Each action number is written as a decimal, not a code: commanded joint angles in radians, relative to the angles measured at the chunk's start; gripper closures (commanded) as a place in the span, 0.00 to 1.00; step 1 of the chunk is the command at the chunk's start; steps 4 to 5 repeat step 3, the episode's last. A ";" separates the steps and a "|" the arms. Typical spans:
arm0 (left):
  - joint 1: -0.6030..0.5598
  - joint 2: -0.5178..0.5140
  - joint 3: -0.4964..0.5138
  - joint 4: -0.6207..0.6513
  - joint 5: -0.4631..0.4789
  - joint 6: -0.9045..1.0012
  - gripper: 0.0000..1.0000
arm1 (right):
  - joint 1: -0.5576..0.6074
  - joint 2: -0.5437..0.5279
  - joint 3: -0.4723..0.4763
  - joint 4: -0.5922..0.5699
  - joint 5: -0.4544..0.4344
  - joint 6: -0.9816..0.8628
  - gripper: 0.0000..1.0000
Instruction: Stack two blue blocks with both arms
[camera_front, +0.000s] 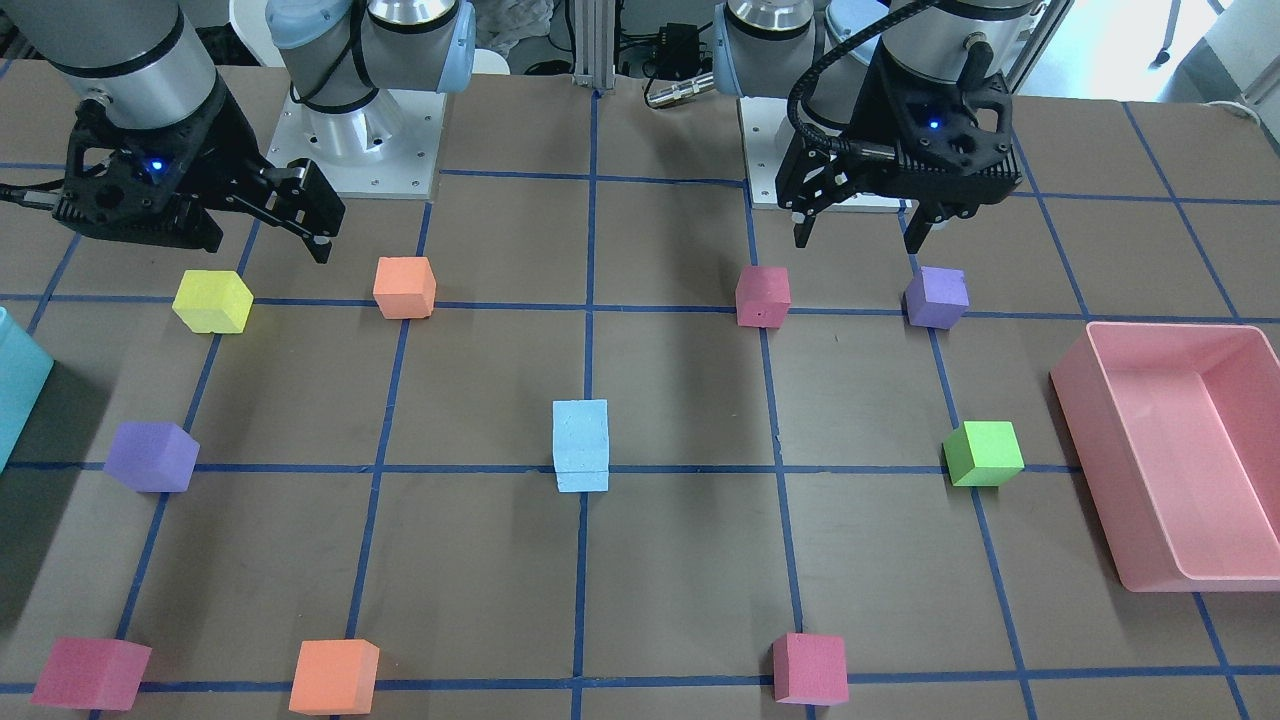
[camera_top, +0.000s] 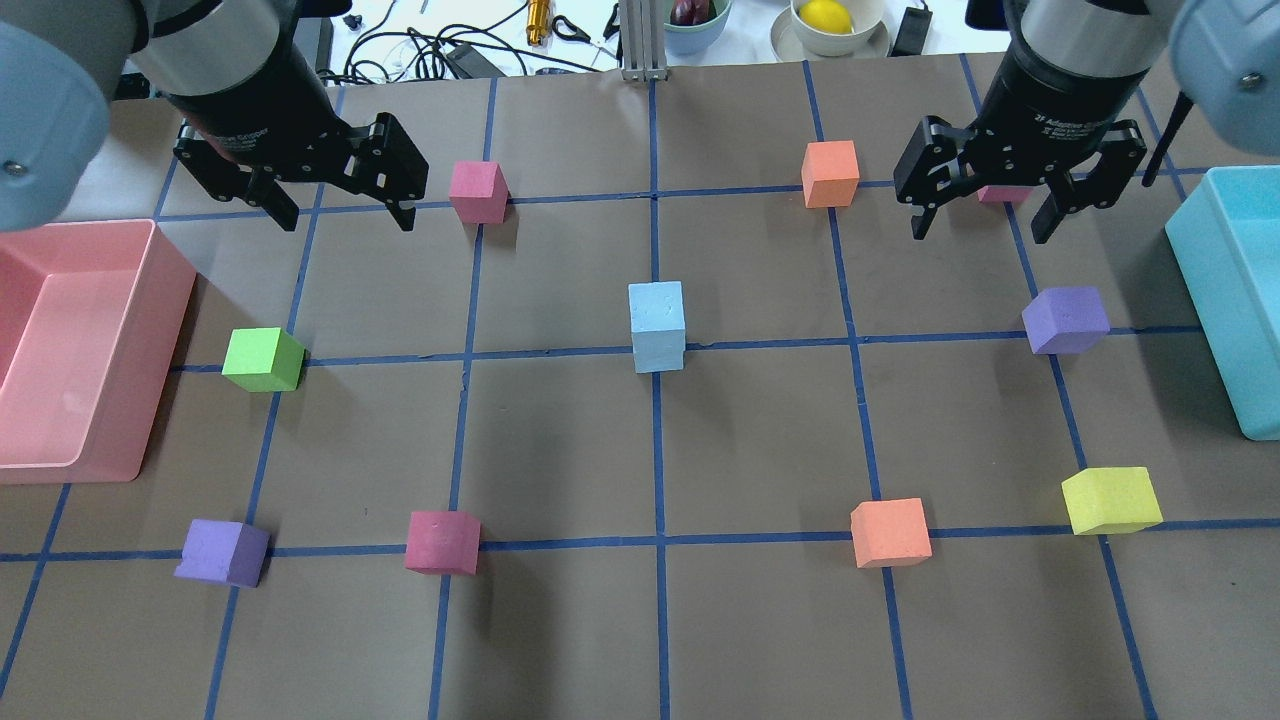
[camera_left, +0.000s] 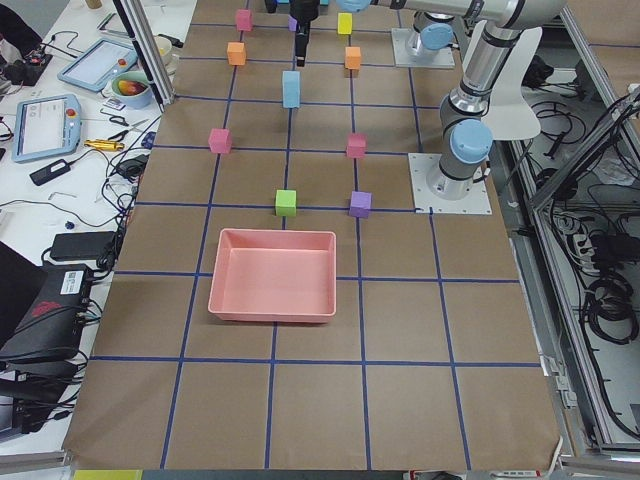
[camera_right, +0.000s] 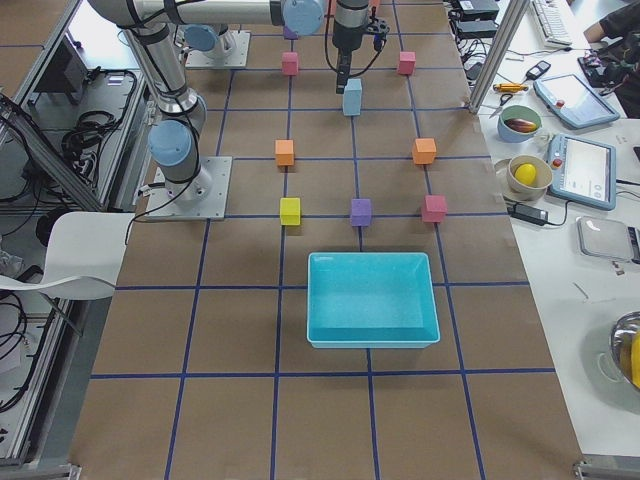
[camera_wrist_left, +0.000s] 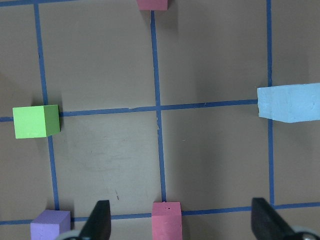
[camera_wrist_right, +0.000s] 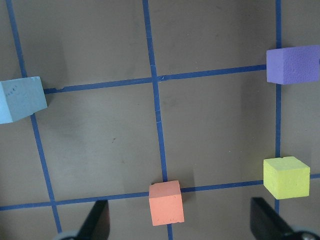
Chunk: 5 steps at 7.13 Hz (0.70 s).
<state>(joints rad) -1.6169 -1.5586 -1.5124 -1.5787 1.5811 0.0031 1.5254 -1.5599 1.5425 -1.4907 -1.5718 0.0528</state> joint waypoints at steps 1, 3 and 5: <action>0.000 0.000 0.000 -0.001 0.000 0.000 0.00 | -0.001 0.001 0.001 0.000 -0.007 -0.001 0.00; 0.002 0.006 -0.035 0.005 0.002 0.002 0.00 | -0.001 0.001 0.001 0.000 -0.008 -0.002 0.00; 0.002 0.006 -0.035 0.005 0.002 0.002 0.00 | -0.001 0.001 0.001 0.000 -0.008 -0.002 0.00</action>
